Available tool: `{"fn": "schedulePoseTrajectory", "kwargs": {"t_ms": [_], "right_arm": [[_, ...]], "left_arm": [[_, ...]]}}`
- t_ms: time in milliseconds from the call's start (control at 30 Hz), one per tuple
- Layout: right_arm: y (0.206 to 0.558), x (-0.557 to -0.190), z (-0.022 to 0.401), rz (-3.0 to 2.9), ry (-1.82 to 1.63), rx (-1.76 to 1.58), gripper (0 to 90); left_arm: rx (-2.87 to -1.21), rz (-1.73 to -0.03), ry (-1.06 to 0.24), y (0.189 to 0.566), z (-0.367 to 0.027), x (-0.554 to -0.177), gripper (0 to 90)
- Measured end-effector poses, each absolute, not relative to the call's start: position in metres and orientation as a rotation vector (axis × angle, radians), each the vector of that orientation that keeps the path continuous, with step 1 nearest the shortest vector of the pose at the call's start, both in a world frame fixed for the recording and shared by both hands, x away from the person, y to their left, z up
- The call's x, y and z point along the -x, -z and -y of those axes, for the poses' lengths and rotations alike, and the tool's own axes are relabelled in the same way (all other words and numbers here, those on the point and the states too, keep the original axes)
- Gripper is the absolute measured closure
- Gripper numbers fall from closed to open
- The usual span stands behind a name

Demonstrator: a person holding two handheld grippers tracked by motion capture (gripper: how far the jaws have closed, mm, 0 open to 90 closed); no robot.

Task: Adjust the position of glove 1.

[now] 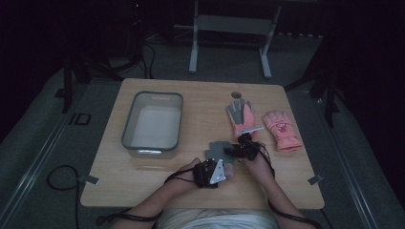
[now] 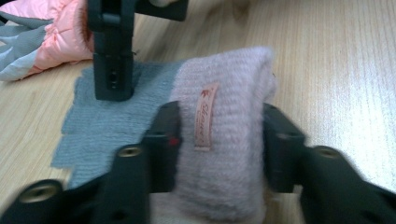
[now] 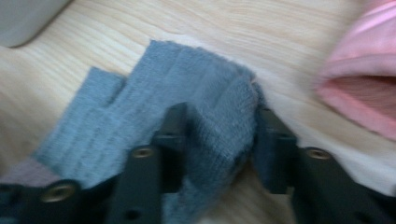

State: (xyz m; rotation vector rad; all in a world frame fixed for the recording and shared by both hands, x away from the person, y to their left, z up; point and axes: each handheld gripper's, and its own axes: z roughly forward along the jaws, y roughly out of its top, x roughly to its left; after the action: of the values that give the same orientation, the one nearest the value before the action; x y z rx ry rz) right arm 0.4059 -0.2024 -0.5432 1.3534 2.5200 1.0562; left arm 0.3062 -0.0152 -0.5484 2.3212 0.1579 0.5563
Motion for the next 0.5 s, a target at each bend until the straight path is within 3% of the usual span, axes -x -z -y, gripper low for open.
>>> {"fn": "schedulePoseTrajectory", "kwargs": {"t_ms": [200,500], "right_arm": [[0.542,-0.405,0.197,-2.521,-1.075,-1.349,74.4],[0.530,-0.404,0.192,-2.502,-1.095,-1.308,75.9]], "left_arm": [[-2.319,-0.180,-0.523,0.544,0.013,-0.310,70.5],[-2.326,-0.172,-0.540,0.531,0.010,-0.310,72.3]]}}
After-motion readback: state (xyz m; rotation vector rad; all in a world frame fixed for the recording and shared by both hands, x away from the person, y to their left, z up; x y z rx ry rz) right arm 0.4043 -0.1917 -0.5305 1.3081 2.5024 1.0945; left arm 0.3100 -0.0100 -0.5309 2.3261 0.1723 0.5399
